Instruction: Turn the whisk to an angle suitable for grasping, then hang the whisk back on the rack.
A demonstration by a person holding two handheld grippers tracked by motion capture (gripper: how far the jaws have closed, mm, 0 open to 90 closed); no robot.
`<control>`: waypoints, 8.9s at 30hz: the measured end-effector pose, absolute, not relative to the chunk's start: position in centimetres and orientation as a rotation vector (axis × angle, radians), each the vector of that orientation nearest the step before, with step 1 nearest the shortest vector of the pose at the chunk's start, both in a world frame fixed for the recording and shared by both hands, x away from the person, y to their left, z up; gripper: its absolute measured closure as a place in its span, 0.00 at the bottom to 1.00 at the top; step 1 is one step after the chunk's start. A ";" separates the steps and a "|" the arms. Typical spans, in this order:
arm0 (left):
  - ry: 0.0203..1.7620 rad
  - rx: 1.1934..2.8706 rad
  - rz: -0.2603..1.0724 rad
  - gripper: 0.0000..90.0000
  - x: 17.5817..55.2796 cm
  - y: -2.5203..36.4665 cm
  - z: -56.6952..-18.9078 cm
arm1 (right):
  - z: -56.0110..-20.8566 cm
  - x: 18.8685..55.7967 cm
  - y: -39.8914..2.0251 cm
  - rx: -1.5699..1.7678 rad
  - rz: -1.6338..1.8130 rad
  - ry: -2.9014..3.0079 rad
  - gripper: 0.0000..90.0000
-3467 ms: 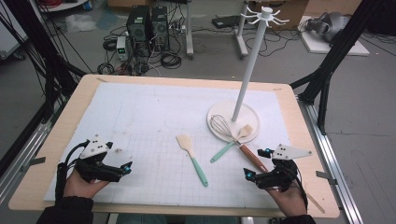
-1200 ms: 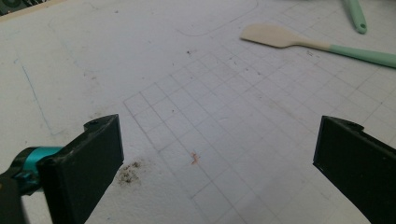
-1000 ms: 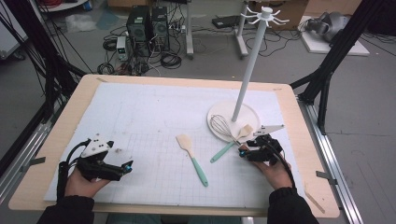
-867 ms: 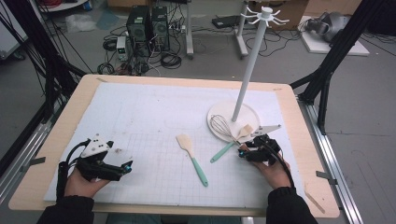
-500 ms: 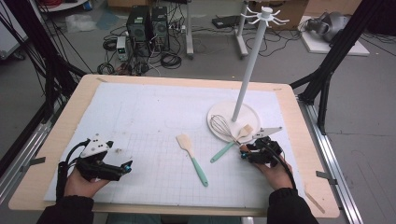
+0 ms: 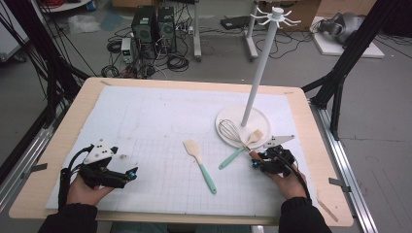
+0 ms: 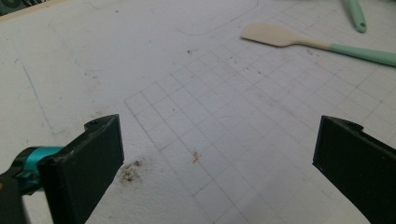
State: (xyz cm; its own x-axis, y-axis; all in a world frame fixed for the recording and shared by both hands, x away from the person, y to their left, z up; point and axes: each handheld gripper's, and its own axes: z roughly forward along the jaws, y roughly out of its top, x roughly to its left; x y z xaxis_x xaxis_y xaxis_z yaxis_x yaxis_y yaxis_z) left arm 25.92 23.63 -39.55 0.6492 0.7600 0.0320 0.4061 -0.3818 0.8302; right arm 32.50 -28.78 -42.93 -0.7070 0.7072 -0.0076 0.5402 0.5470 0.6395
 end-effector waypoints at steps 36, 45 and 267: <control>0.901 2.025 0.519 0.02 26.0 23.5 -39.7 | -43.3 32.2 -28.9 1.048 0.890 2.510 0.75; 0.902 2.023 0.520 0.02 26.0 23.5 -39.7 | -43.3 32.2 -29.0 1.046 0.899 2.512 0.77; 0.182 2.538 0.097 0.80 30.3 9.4 -33.7 | -33.8 30.5 -11.2 0.126 0.962 2.951 0.78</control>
State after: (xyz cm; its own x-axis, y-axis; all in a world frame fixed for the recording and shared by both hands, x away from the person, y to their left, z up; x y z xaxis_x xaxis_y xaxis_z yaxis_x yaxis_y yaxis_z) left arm 30.25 9.36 -33.67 0.9880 0.1519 0.0293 0.1092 -0.8185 0.5640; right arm 30.53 -11.23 -33.81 -0.9961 0.0878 -0.0085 0.0659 0.8049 0.5897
